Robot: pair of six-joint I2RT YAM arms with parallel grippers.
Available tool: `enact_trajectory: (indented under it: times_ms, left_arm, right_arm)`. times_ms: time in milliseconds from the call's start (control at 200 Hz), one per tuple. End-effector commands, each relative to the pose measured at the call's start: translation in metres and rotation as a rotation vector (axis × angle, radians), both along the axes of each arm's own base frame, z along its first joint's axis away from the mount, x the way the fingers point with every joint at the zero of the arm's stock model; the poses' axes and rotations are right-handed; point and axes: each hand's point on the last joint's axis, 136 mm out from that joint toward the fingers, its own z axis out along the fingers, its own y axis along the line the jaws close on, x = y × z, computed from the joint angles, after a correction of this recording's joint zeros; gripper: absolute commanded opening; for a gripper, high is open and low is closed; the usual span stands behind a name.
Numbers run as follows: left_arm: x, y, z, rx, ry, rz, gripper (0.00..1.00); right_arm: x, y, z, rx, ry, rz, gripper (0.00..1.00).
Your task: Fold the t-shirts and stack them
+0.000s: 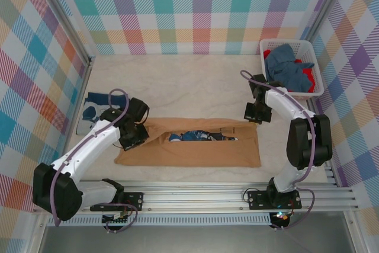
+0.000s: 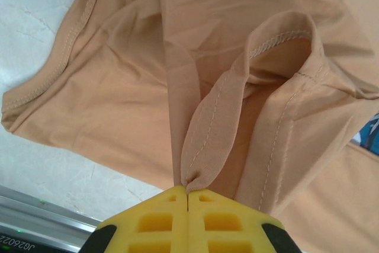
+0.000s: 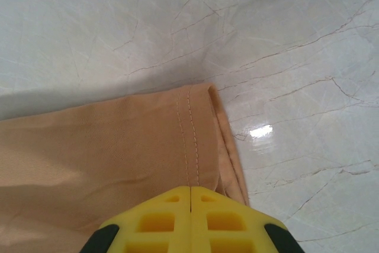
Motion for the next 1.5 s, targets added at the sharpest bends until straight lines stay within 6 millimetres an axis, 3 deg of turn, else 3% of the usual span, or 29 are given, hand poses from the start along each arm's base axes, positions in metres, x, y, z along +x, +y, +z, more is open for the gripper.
enact_trajectory:
  times_ms: [0,300,500,740,1015,1150,1310,1495]
  left_arm:
    - [-0.016,0.007,0.002,0.018,0.022,0.016,0.0]
    - [-0.016,0.006,0.019,0.041,-0.021,-0.004,0.0]
    - [-0.025,0.004,-0.013,0.053,0.067,-0.033,0.0]
    - [-0.021,0.002,-0.039,0.078,0.098,-0.045,0.0]
    - [-0.022,0.019,-0.038,0.189,0.108,-0.074,0.0]
    - [-0.024,0.03,-0.024,0.227,0.074,-0.07,0.0]
    - [-0.036,0.04,-0.026,0.262,0.1,-0.065,0.0]
    - [-0.032,0.03,-0.037,0.223,0.111,-0.062,0.0]
  right_arm:
    - [-0.003,-0.004,-0.003,-0.027,0.025,0.021,0.0]
    - [0.0,-0.004,-0.003,-0.036,0.03,0.03,0.0]
    - [-0.007,0.002,-0.003,0.0,0.046,0.032,0.0]
    - [-0.019,0.002,-0.017,0.004,0.109,0.035,0.0]
    - [-0.034,-0.005,-0.021,-0.025,0.154,0.011,0.0]
    - [-0.035,-0.009,-0.019,-0.045,0.146,0.009,0.0]
    - [-0.034,-0.013,-0.02,-0.07,0.152,0.004,0.0]
    - [-0.036,-0.01,-0.023,-0.053,0.16,0.006,0.0]
